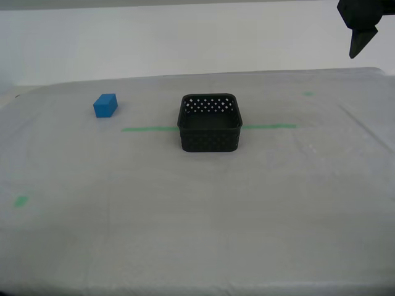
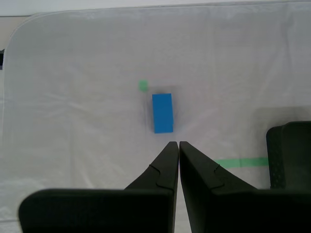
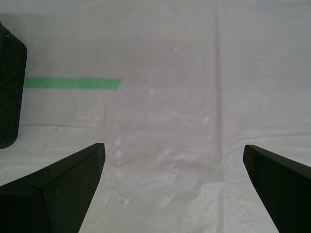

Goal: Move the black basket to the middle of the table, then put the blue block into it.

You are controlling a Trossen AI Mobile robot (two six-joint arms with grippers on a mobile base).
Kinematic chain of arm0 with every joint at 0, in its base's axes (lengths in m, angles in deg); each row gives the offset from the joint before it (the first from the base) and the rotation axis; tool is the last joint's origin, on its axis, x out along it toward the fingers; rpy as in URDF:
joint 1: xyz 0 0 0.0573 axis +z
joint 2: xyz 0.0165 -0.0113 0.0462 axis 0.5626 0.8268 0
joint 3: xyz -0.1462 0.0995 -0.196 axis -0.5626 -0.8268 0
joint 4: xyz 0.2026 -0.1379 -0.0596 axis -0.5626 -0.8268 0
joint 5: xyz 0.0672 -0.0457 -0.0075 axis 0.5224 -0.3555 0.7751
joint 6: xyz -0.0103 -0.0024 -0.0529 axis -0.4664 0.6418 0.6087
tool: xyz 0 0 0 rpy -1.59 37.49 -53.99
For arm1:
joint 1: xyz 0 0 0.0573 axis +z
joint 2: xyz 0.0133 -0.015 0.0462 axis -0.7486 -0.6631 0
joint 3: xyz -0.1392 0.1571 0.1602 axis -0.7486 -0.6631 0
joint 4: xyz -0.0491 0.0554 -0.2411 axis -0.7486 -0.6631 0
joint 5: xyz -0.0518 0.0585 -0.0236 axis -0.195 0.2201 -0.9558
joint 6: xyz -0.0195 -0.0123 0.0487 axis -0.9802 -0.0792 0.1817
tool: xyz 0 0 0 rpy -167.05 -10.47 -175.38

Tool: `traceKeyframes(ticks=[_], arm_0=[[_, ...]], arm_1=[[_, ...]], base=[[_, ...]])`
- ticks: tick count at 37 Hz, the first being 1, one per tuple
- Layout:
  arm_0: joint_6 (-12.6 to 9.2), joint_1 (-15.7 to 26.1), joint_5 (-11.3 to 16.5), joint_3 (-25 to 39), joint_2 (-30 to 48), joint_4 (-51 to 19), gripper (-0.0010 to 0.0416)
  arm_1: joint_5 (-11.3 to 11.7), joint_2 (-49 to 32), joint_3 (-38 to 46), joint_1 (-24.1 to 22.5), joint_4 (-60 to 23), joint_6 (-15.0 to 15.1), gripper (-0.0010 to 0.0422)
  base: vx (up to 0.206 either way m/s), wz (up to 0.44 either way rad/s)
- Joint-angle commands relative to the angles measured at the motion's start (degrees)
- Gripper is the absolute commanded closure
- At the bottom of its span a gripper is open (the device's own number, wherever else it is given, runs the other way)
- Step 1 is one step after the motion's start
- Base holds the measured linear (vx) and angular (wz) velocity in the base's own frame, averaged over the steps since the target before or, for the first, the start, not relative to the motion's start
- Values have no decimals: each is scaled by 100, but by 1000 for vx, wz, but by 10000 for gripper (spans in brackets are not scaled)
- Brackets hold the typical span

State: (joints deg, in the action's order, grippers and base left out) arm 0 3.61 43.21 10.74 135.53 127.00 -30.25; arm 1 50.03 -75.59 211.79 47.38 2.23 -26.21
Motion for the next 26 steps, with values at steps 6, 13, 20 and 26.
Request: traceKeyframes(ticks=[6, 13, 20, 26], arm_0=[[-2, -2, -17, 0, -2, 4, 7], [-2, -2, -17, 0, -2, 4, 7], [-2, -2, -17, 0, -2, 4, 7], [-2, -2, -17, 0, -2, 2, 7]], arm_1=[[61, 2, 4, -2, -24, -50, 386], [282, 4, 4, 0, 4, -50, 325], [282, 4, 4, 0, 203, -52, 252], [284, 4, 4, 2, 339, -50, 170]], base=[[0, 0], [0, 0], [0, 0], [0, 0]])
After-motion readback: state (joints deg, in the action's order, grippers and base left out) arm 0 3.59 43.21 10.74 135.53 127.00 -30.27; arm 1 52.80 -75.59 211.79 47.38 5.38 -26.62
